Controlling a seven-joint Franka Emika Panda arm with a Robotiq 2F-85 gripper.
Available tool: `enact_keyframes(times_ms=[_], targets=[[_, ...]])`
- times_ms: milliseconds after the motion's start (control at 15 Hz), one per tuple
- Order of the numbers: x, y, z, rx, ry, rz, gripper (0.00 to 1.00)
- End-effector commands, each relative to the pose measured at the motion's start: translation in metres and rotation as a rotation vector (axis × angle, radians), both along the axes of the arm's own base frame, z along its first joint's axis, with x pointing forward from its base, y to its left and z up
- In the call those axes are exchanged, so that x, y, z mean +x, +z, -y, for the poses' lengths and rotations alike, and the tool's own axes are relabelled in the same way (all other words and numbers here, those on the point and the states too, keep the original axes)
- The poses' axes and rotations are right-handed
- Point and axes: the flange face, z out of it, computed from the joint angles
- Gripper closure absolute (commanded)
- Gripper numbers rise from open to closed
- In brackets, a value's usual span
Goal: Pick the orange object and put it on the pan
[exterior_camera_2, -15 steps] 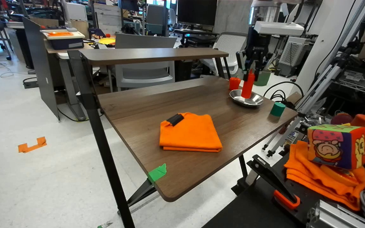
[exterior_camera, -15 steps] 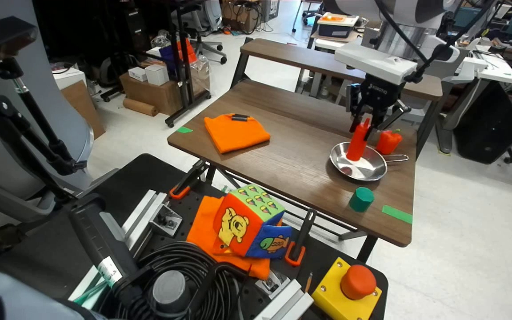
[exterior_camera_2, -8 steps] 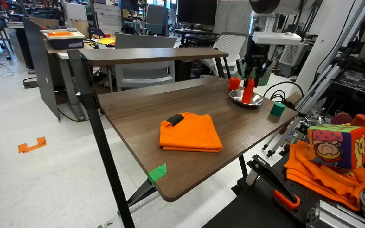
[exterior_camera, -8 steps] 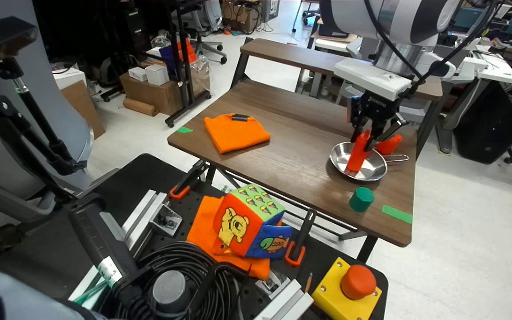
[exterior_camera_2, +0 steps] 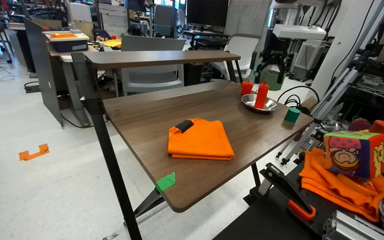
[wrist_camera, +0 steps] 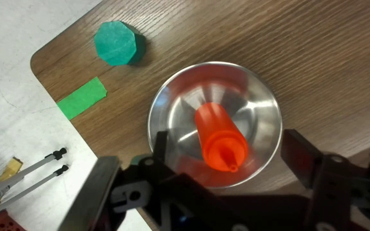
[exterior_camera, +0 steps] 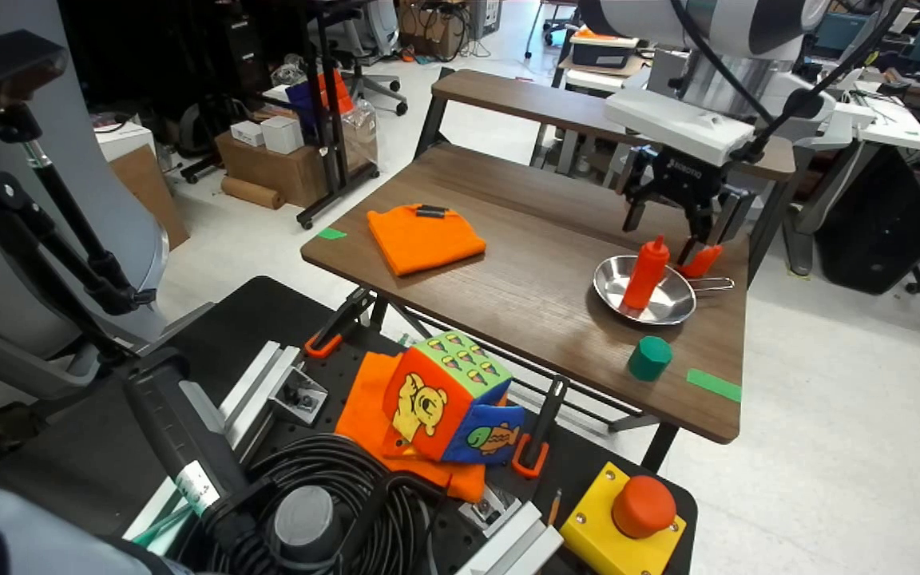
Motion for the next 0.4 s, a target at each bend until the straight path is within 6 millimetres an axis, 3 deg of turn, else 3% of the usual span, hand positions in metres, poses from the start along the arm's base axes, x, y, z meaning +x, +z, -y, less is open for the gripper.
enact_keyframes(times_ms=[0, 133, 333], targets=[[-0.034, 0.062, -0.014, 0.047, 0.058, 0.059, 0.00], [-0.046, 0.079, -0.023, 0.036, -0.010, -0.014, 0.00], [-0.064, 0.072, -0.025, -0.037, -0.035, -0.172, 0.00]])
